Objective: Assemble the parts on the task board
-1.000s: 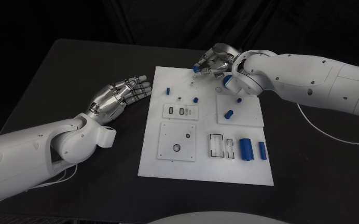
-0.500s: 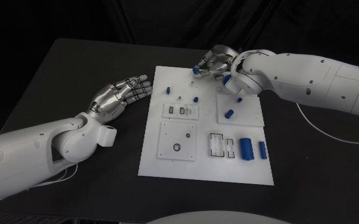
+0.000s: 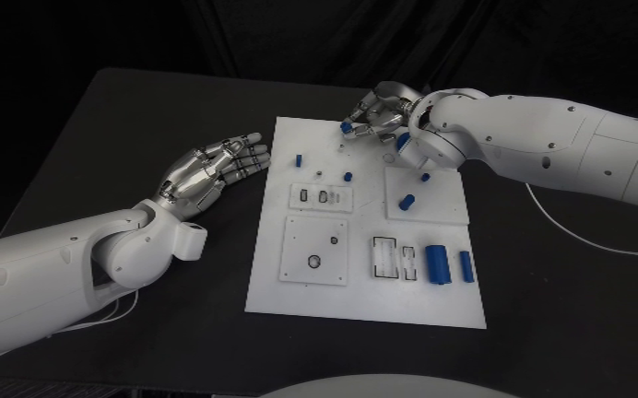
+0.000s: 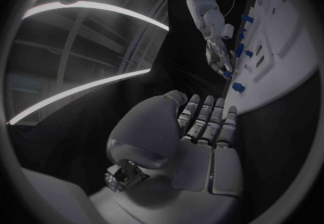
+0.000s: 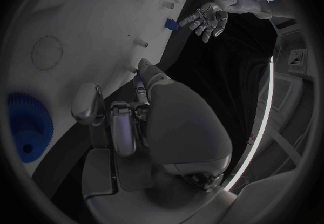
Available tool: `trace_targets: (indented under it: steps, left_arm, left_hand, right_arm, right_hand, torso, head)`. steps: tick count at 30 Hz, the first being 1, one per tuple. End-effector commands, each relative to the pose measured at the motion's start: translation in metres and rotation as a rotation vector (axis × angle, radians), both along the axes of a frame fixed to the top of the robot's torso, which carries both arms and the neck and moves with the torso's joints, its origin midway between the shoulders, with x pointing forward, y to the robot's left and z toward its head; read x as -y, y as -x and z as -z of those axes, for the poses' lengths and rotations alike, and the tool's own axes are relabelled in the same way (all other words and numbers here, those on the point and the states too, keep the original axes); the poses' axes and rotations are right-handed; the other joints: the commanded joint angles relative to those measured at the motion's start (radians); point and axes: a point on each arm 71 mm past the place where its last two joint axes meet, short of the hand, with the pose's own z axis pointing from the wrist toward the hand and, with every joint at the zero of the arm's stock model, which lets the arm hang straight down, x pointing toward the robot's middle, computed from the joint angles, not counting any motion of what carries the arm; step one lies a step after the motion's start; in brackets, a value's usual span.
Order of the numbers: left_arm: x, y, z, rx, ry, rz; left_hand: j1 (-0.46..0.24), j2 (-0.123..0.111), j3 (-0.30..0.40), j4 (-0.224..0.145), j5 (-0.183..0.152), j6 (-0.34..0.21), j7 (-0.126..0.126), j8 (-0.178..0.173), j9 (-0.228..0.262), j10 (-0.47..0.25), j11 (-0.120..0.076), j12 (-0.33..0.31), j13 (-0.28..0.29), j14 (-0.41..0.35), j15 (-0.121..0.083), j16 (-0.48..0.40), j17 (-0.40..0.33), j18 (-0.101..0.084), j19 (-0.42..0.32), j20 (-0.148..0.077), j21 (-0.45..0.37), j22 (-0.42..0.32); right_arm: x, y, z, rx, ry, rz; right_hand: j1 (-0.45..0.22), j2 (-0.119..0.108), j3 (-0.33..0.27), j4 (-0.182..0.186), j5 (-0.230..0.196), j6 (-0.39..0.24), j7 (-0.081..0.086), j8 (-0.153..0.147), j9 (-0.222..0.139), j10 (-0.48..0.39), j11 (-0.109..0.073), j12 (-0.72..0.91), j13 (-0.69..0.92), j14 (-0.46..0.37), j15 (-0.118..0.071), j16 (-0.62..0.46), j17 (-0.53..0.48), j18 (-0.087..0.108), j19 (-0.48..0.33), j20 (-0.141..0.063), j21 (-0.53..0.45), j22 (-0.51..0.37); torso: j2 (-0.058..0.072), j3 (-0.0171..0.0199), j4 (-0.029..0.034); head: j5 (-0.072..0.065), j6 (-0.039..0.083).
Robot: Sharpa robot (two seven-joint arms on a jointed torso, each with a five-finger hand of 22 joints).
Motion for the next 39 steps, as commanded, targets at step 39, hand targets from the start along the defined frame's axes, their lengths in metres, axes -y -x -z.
trace_targets:
  steps: [39]
  left_arm:
    - [-0.0008, 0.001, -0.0053, 0.068, 0.065, -0.005]
  left_hand:
    - [-0.008, 0.0, 0.01, 0.001, -0.002, 0.004, 0.027, 0.005, 0.001, 0.005, 0.002, 0.001, 0.001, 0.001, 0.006, 0.003, 0.001, -0.006, -0.007, 0.0, -0.006, -0.002]
  right_arm:
    - [0.0055, 0.0008, 0.0082, -0.059, 0.093, 0.041]
  right_hand:
    - [0.016, 0.025, -0.009, -0.01, 0.048, -0.017, 0.013, -0.012, 0.034, 0.052, 0.016, -0.003, 0.232, 0.099, 0.014, 0.0, 0.256, 0.021, -0.067, 0.006, -0.066, 0.122]
  torso:
    - [0.0, 0.0003, 0.0002]
  head:
    - [-0.003, -0.007]
